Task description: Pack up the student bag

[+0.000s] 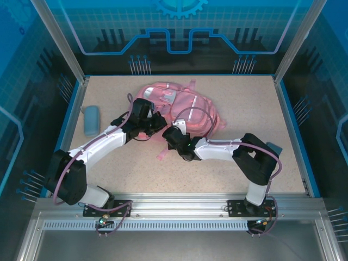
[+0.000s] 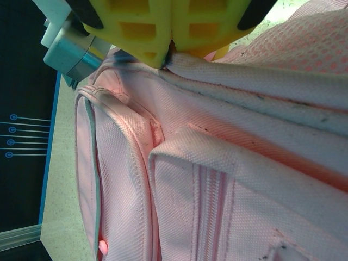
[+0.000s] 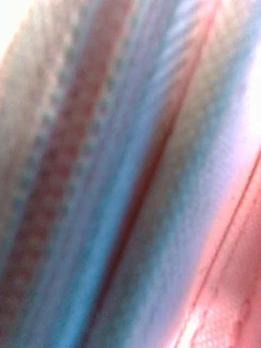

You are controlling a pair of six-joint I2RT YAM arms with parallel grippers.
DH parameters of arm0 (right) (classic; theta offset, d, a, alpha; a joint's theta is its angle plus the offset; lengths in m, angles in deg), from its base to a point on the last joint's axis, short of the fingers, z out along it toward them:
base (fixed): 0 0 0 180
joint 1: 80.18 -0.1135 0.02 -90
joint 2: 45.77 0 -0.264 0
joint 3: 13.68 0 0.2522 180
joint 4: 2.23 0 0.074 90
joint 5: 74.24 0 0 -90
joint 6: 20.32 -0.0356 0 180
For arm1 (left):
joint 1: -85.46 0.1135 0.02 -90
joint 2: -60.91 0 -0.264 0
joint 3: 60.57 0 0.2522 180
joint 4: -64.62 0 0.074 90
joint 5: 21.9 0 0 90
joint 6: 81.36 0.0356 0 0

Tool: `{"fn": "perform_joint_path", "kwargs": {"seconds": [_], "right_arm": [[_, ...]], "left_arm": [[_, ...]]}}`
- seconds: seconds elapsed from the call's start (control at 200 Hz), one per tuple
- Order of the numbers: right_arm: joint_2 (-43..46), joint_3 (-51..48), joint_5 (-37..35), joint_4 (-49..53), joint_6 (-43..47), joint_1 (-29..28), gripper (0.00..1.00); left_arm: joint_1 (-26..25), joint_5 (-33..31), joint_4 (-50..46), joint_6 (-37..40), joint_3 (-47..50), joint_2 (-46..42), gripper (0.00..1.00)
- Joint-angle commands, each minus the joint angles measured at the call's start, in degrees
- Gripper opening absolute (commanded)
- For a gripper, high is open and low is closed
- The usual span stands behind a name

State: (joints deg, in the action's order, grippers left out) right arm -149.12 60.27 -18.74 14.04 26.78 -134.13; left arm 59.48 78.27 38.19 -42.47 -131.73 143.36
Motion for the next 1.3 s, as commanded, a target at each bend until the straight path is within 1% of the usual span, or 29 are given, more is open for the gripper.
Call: {"fn": "perform_joint_path", "kwargs": {"seconds": [0.0, 0.13, 0.305, 0.435, 0.525, 0.63, 0.67, 0.73, 0.735, 0.75, 0.77, 0.85, 0.87, 0.895, 0.931, 0.961, 1.011, 1.061, 1.106, 1.156, 1.226, 1.296], "right_arm": [[2.52, -0.66, -2.82, 4.18, -1.62, 0.63, 0.0], [6.38, -4.69, -5.04, 8.08, -2.32, 0.72, 0.0], [12.03, -9.44, -10.24, 14.31, -1.71, 1.45, 0.0], [17.22, -14.02, -14.71, 18.23, -1.18, 4.08, 0.0], [20.49, -16.52, -14.25, 18.48, -0.12, 8.42, 0.0], [23.56, -18.31, -8.88, 15.06, 5.52, 13.03, 0.0], [24.14, -18.27, -5.16, 13.47, 8.6, 14.5, 0.0], [24.57, -18.18, 4.65, 9.63, 14.8, 16.39, 0.0], [24.53, -18.11, 6.65, 9.21, 15.85, 16.66, 0.0], [24.47, -17.96, 8.29, 8.69, 16.62, 16.92, 0.0], [24.15, -17.55, 13.07, 7.91, 18.78, 17.38, 0.0], [22.05, -15.54, 24.12, 6.87, 22.64, 17.57, 0.0], [21.44, -15.05, 26.32, 6.76, 23.14, 17.57, 0.0], [20.04, -14.12, 30.73, 6.43, 23.91, 17.57, 0.0], [18.3, -12.83, 35.08, 6.13, 24.7, 17.45, 0.0], [16.64, -11.71, 38.36, 5.61, 25.14, 17.09, 0.0], [14.11, -10.2, 41.15, 4.93, 25.4, 15.9, 0.0], [11.51, -7.18, 43.51, 4.0, 25.58, 14.53, 0.0], [9.43, -5.31, 44.56, 2.95, 25.29, 13.34, 0.0], [7.22, -3.33, 45.65, 1.88, 24.85, 11.99, 0.0], [4.18, -0.43, 45.53, 0.93, 23.94, 10.3, 0.0], [1.7, 2.03, 45.48, 0.2, 23.06, 8.84, 0.0]], "left_arm": [[-0.47, -1.32, 0.86, 0.79, -2.45, -2.82, 0.0], [0.52, -2.35, 0.56, 1.19, -1.54, -2.84, 0.0], [2.12, -2.87, 0.58, 1.84, -0.09, -3.17, 0.0], [3.45, -2.97, 0.54, 2.28, 1.0, -3.44, 0.0], [4.16, -2.79, 0.8, 2.51, 1.81, -3.44, 0.0], [4.93, -2.71, 1.13, 2.71, 2.51, -3.53, 0.0], [5.25, -2.66, 1.08, 2.93, 2.69, -3.53, 0.0], [5.86, -2.45, 1.02, 3.14, 2.82, -3.54, 0.0], [5.9, -2.44, 0.95, 3.17, 2.83, -3.44, 0.0], [6.05, -2.48, 0.91, 3.35, 2.83, -3.44, 0.0], [6.32, -2.44, 0.77, 3.47, 2.83, -3.52, 0.0], [7.35, -2.61, 0.56, 4.13, 3.3, -3.78, 0.0], [7.7, -2.62, 0.42, 4.31, 3.43, -3.83, 0.01], [8.16, -2.7, 0.2, 4.35, 3.59, -3.96, 0.02], [8.83, -2.71, 0.1, 4.49, 3.99, -4.23, 0.05], [9.37, -2.94, -0.1, 4.61, 4.37, -4.53, 0.1], [10.46, -3.46, -0.74, 4.7, 4.96, -5.0, 0.19], [11.6, -3.69, -1.64, 4.87, 5.56, -5.62, 0.3], [12.61, -4.02, -2.39, 4.92, 6.38, -6.51, 0.4], [13.42, -4.8, -3.41, 4.78, 7.51, -7.8, 0.49], [14.19, -5.67, -4.73, 4.01, 9.54, -10.04, 0.57], [14.38, -6.47, -5.61, 2.78, 11.89, -12.74, 0.61]]}}
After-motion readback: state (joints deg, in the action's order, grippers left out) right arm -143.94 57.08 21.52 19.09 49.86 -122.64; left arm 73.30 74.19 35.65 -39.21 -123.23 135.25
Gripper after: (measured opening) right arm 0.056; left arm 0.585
